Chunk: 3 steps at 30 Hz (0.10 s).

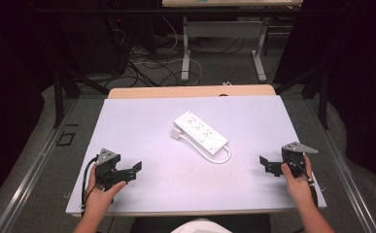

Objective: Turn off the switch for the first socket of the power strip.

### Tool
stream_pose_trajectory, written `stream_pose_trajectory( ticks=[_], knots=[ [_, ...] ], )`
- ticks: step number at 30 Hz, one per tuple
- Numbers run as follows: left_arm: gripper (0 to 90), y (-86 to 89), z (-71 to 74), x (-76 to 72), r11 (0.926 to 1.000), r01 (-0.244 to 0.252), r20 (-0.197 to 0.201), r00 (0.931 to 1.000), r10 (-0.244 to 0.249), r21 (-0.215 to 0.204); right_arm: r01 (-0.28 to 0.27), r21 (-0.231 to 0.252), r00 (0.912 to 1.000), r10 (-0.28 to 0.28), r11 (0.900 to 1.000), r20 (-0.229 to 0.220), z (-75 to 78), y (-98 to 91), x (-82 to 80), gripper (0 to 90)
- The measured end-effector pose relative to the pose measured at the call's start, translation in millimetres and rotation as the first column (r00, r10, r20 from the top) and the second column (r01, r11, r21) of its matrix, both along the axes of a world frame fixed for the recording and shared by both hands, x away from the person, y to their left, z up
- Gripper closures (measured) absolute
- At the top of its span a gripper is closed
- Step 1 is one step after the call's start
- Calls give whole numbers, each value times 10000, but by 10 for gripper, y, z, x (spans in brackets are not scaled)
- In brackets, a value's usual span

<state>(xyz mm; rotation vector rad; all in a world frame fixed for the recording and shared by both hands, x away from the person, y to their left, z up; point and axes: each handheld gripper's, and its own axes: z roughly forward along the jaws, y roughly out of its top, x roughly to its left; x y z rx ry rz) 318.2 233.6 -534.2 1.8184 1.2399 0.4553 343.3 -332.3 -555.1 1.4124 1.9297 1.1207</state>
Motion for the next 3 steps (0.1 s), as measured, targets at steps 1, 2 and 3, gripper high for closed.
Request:
stream_pose_trajectory(
  ticks=[1,2,3],
  knots=[
    [80,-1,1,-2,10000,9,-3,10000,-9,-5,7,-3,10000,-7,10000,16,3,0,-1,18],
    [80,-1,2,-5,10000,9,-24,10000,-9,-16,32,35,10000,-32,10000,-7,6,4,-5,18],
    [81,1,1,-4,10000,14,-16,10000,-14,1,29,45,10000,-29,10000,-4,8,3,-6,18]
  ],
)
